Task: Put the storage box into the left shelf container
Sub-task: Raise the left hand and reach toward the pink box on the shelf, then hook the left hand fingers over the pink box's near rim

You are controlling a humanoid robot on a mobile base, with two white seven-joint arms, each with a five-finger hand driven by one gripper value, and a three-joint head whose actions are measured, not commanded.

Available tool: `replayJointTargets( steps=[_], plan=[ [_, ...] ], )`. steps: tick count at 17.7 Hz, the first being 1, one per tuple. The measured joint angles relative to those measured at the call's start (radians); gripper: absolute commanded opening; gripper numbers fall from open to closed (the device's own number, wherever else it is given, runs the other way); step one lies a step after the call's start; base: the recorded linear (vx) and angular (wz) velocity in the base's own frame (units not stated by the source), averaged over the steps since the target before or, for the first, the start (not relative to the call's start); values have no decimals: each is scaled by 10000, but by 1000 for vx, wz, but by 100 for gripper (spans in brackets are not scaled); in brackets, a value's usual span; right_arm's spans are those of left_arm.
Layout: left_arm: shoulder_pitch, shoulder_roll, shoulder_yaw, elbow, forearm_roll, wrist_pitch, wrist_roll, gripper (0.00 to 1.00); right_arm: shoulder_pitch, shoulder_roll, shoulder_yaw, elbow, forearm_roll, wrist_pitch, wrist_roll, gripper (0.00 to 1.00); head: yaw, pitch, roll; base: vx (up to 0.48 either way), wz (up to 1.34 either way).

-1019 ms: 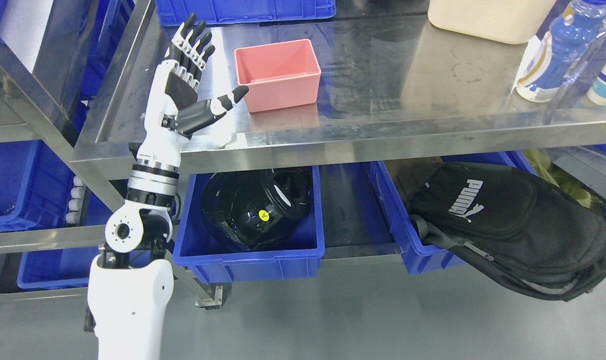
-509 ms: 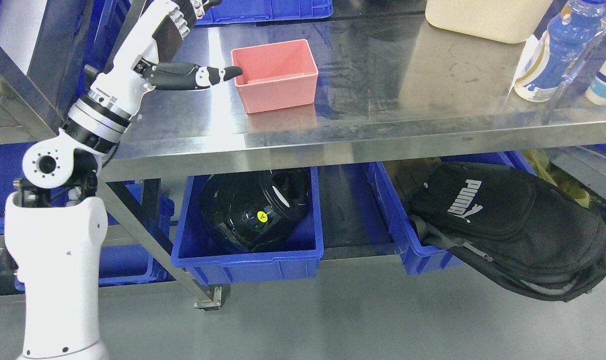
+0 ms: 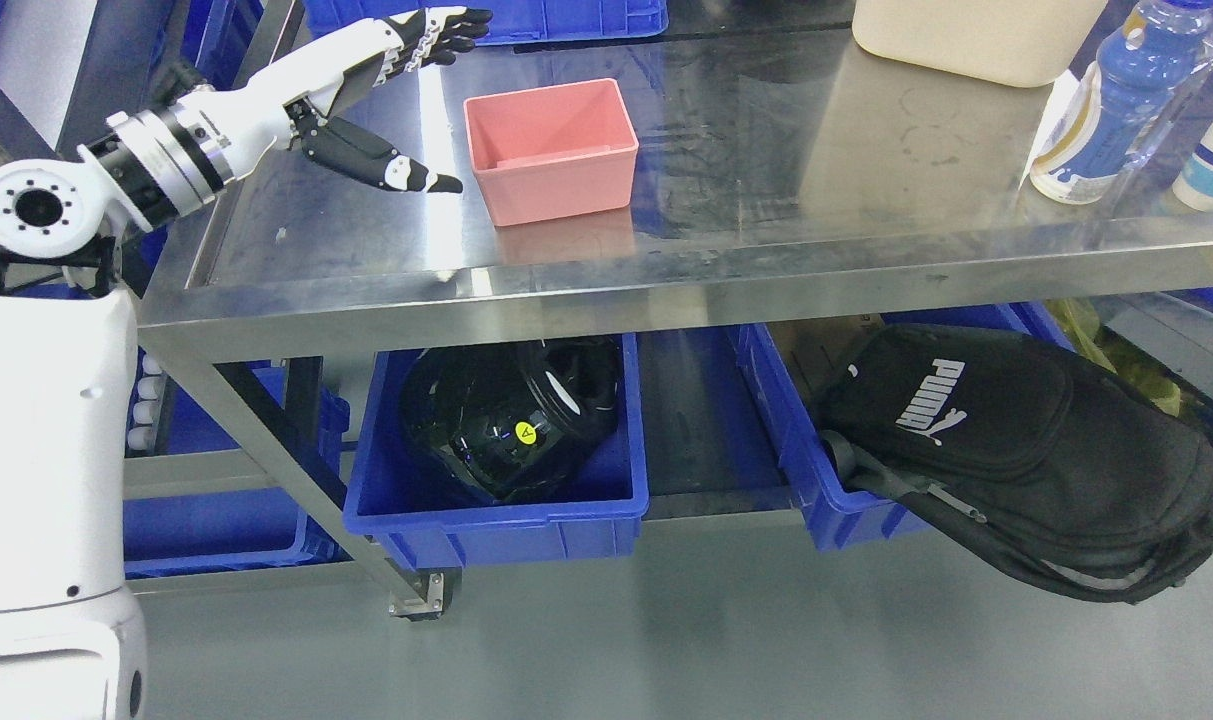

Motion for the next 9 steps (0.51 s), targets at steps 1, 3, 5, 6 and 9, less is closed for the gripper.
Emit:
replayJointTargets(
  steps=[1, 3, 5, 6, 9],
  plan=[
    [-193, -45, -145, 239, -84, 8, -32, 94, 0, 0, 0, 0, 0, 0, 0, 100, 0, 0, 0, 0, 0],
    [-575, -175, -495, 769, -258, 248, -200, 94, 0, 0, 0, 0, 0, 0, 0, 100, 0, 0, 0, 0, 0],
    [-896, -325, -793, 1160, -364, 785, -436, 94, 0, 0, 0, 0, 0, 0, 0, 100, 0, 0, 0, 0, 0],
    [-1070, -401, -914, 1326, -399, 1070, -492, 94, 0, 0, 0, 0, 0, 0, 0, 100, 0, 0, 0, 0, 0],
    [-1636, -691, -1282, 1856, -494, 1728, -713, 93, 0, 0, 0, 0, 0, 0, 0, 100, 0, 0, 0, 0, 0]
  ],
)
